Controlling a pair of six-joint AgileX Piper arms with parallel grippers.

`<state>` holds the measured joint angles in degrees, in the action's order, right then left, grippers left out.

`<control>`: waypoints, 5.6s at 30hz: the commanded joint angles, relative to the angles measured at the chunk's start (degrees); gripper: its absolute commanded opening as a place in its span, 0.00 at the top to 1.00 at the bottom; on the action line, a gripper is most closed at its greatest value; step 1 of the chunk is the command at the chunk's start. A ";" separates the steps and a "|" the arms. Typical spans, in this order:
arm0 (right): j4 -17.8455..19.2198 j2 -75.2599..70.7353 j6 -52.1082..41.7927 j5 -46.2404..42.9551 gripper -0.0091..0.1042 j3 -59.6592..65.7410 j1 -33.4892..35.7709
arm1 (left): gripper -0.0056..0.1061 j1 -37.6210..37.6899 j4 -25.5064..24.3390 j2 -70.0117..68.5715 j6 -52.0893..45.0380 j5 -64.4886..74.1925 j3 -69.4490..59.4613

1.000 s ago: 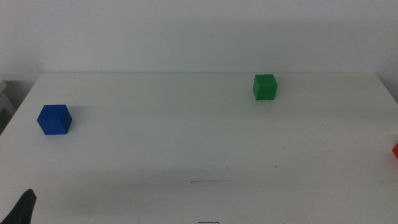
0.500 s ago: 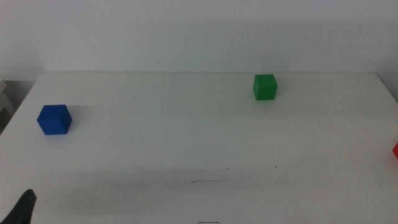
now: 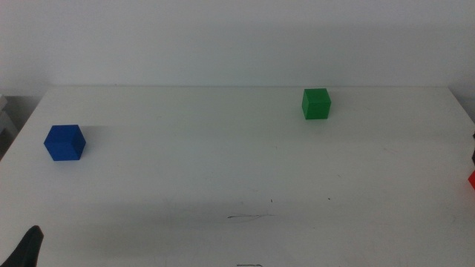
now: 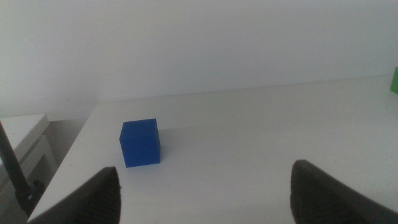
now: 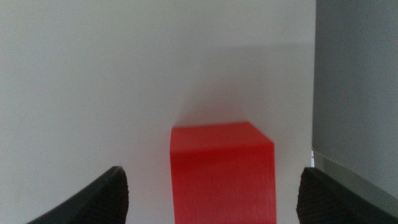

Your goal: Stack red cubes first, then green, then blue cubes in a specific spot.

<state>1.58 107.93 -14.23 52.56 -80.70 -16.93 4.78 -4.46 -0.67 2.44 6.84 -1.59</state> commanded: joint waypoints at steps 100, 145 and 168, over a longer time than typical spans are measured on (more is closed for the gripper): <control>-2.60 14.46 53.54 11.24 0.37 -25.82 56.43 | 0.11 0.27 0.54 -1.49 0.09 -4.48 0.06; -1.15 28.27 21.06 9.90 0.27 -62.49 30.05 | 0.11 0.27 0.54 -1.49 0.09 -4.48 0.06; -2.82 34.63 17.15 -0.35 0.30 -62.49 30.05 | 0.11 0.27 0.54 -1.49 0.09 -4.48 0.06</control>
<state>-1.49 146.79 4.05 55.21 -141.26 13.45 4.78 -4.46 -0.67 2.44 6.84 -1.59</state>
